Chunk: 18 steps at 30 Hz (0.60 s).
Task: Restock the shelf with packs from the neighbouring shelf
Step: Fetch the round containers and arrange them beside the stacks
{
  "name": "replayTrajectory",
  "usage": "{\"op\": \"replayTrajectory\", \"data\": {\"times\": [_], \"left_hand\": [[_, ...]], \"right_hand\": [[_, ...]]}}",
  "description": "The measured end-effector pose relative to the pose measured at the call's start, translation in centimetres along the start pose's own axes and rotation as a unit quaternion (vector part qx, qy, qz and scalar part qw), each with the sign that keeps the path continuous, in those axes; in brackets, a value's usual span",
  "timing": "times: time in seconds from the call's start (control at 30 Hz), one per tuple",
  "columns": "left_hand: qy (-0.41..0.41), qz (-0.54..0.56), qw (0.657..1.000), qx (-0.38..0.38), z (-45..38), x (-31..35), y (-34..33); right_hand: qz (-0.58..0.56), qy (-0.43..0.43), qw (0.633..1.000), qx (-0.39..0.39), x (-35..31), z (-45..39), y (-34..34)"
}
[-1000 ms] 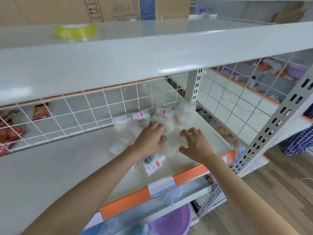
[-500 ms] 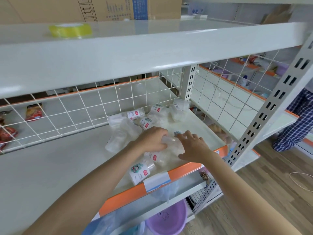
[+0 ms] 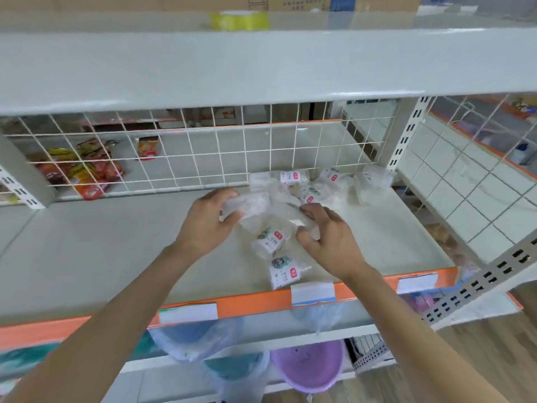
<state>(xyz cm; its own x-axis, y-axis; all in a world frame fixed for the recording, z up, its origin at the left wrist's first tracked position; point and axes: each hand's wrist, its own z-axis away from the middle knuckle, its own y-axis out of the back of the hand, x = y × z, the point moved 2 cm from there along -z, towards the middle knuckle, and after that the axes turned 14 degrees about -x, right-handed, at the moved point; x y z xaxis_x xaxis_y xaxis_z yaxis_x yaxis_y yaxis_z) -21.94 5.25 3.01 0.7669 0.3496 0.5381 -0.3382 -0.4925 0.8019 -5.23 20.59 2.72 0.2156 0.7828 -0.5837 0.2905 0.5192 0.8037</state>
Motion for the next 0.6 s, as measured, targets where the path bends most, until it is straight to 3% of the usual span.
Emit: {"op": "replayTrajectory", "data": {"times": [0.27,0.6], "left_hand": [[0.142,-0.058,0.986,0.071,12.0,-7.3,8.4],[0.277,-0.077,0.951,0.109,31.0,-18.2,19.7]], "right_hand": [[-0.017,0.106,0.987,-0.119,-10.8,-3.1,-7.9],[-0.08,0.178,0.964,-0.178,-27.9,-2.7,-21.5]]}}
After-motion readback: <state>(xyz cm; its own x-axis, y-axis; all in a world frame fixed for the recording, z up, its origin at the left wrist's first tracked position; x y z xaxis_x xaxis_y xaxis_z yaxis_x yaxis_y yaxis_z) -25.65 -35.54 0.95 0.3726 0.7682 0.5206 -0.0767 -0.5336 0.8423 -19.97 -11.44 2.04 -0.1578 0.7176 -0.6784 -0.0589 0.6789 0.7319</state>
